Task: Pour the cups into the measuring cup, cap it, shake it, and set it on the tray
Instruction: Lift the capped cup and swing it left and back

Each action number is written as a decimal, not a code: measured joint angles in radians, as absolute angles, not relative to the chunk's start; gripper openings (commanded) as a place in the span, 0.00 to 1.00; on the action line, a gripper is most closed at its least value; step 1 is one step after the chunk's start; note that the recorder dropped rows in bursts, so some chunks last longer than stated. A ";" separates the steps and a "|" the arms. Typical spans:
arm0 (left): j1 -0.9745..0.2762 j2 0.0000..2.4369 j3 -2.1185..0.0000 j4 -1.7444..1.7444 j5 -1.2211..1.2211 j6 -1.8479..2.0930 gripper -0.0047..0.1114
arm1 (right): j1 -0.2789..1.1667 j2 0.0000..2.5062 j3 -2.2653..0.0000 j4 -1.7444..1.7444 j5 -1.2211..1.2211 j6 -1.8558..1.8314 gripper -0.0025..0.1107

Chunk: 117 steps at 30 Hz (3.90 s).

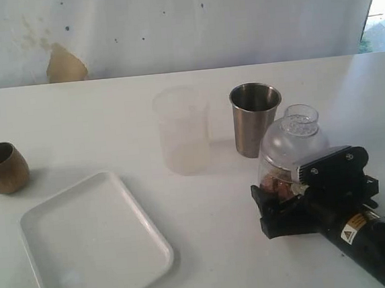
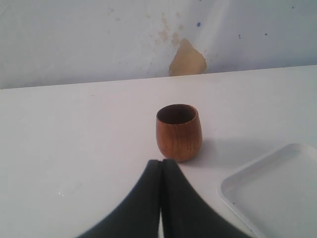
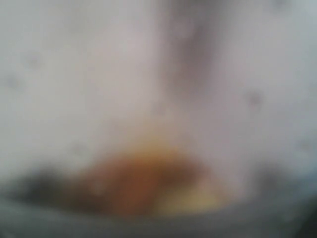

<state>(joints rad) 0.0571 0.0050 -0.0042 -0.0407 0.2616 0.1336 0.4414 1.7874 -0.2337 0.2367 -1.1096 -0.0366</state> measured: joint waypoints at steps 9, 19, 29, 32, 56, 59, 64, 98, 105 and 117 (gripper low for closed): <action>0.057 0.005 -0.004 -0.041 0.262 0.134 0.04 | 0.441 1.787 -0.234 0.243 -1.115 -0.037 0.95; 0.057 0.005 -0.004 -0.041 0.262 0.134 0.04 | 0.441 1.787 -0.234 0.254 -1.163 -0.037 0.40; 0.057 0.005 -0.004 -0.041 0.262 0.134 0.04 | 0.441 1.787 -0.234 0.258 -1.161 -0.035 0.02; 0.057 0.005 -0.004 -0.041 0.262 0.134 0.04 | 0.441 1.787 -0.234 0.245 -1.161 -0.028 0.02; 0.057 0.005 -0.004 -0.041 0.262 0.134 0.04 | 0.498 1.281 -0.426 0.197 -0.487 -0.096 0.02; 0.057 0.005 -0.004 -0.041 0.262 0.134 0.04 | 0.557 1.235 -0.428 0.073 -0.415 -0.049 0.02; 0.057 0.005 -0.004 -0.041 0.262 0.134 0.04 | 0.596 1.205 -0.429 0.258 -0.413 -0.248 0.02; 0.057 0.005 -0.004 -0.041 0.262 0.134 0.04 | 0.678 1.167 -0.494 0.371 -0.404 -0.314 0.02; 0.057 0.005 -0.004 -0.041 0.262 0.134 0.04 | 0.661 1.166 -0.505 0.411 -0.414 -0.346 0.02; 0.057 0.005 -0.004 -0.041 0.262 0.134 0.04 | 0.625 1.175 -0.536 0.549 -0.398 -0.471 0.02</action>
